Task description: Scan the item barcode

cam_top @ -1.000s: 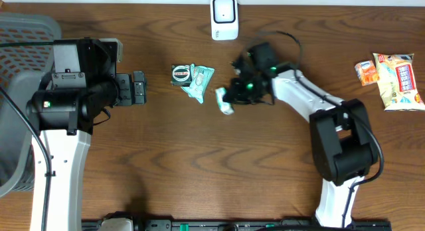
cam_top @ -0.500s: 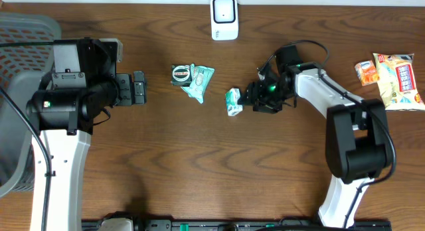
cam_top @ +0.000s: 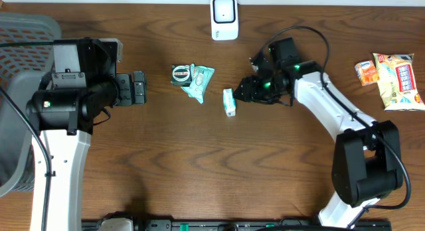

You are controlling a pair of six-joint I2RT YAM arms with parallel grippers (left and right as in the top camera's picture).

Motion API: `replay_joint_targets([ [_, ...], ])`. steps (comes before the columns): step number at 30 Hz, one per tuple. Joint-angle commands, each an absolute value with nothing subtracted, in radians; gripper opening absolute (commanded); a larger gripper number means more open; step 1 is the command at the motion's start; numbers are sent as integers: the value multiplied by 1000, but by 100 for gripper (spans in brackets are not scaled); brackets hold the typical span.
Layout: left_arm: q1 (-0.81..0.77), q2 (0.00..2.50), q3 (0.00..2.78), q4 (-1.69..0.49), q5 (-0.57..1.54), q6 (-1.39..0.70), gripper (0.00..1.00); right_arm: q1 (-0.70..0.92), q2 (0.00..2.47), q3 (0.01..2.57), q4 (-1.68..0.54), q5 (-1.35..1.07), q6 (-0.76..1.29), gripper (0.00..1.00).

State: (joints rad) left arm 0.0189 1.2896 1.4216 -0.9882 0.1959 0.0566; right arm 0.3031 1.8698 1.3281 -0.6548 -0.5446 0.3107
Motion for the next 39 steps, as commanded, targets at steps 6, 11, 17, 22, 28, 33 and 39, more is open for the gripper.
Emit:
replay_joint_targets([
  [6, 24, 1293, 1429, -991, 189, 67, 98, 376, 1868, 1327, -587, -522, 321, 25],
  [11, 24, 1293, 1429, -991, 189, 67, 98, 408, 1868, 1327, -534, -521, 321, 1],
  [17, 24, 1293, 1429, -991, 189, 67, 98, 461, 1872, 1327, -515, -356, 409, 1],
  [22, 24, 1293, 1429, -991, 189, 67, 98, 483, 1897, 1327, -504, -323, 424, 1],
  [28, 24, 1293, 1429, -991, 189, 67, 98, 478, 1921, 1327, -513, -278, 467, 1],
  [33, 24, 1293, 1429, -991, 189, 67, 98, 472, 1923, 1327, -535, -266, 467, 1],
  [39, 24, 1293, 1429, -991, 189, 67, 98, 471, 1925, 1327, -570, -181, 467, 1],
])
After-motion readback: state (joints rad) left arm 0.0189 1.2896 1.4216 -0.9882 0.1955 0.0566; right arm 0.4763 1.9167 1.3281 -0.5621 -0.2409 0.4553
